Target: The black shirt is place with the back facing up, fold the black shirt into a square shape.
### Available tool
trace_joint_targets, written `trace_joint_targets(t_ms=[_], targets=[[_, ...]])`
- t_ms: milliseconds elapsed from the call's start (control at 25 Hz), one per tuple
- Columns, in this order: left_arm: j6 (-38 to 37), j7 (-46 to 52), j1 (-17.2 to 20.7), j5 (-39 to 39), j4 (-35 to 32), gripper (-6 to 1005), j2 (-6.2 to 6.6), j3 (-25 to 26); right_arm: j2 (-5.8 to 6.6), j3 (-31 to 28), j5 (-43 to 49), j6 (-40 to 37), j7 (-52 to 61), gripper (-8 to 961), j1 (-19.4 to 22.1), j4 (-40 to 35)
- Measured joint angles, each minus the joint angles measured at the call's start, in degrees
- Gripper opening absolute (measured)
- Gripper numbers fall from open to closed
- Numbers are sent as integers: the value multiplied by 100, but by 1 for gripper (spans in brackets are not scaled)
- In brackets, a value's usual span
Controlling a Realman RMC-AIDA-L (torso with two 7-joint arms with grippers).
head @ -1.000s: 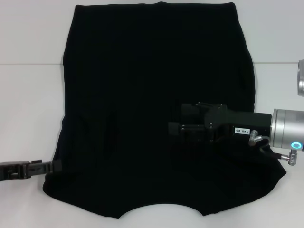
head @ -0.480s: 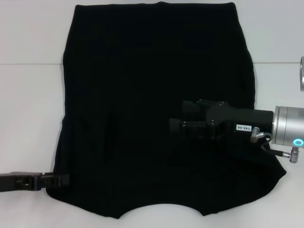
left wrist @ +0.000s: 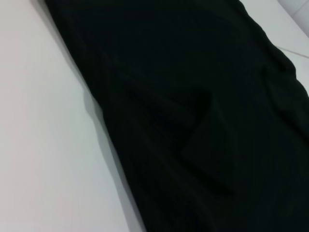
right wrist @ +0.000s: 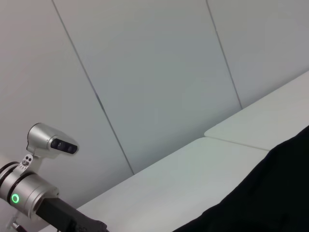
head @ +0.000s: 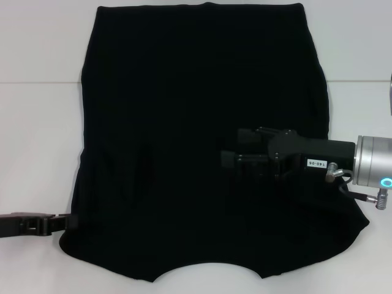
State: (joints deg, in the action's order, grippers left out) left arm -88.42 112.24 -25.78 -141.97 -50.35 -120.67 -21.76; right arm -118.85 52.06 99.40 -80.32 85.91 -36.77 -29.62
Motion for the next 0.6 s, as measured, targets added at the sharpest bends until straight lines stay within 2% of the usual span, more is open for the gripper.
trace_joint_targets(t_ms=[320,480,600], targets=[[30,-3,-28,-40,-14,110,16,-3,74,3,20,11,113,941,26,-13],[28,2,-35,-41,-48,58,61,23,216,7,257,7,538,941,66,-67],[22,3,-43,-41,-53,26,79,33,388,0,521,-7,1051,940,129,-70]])
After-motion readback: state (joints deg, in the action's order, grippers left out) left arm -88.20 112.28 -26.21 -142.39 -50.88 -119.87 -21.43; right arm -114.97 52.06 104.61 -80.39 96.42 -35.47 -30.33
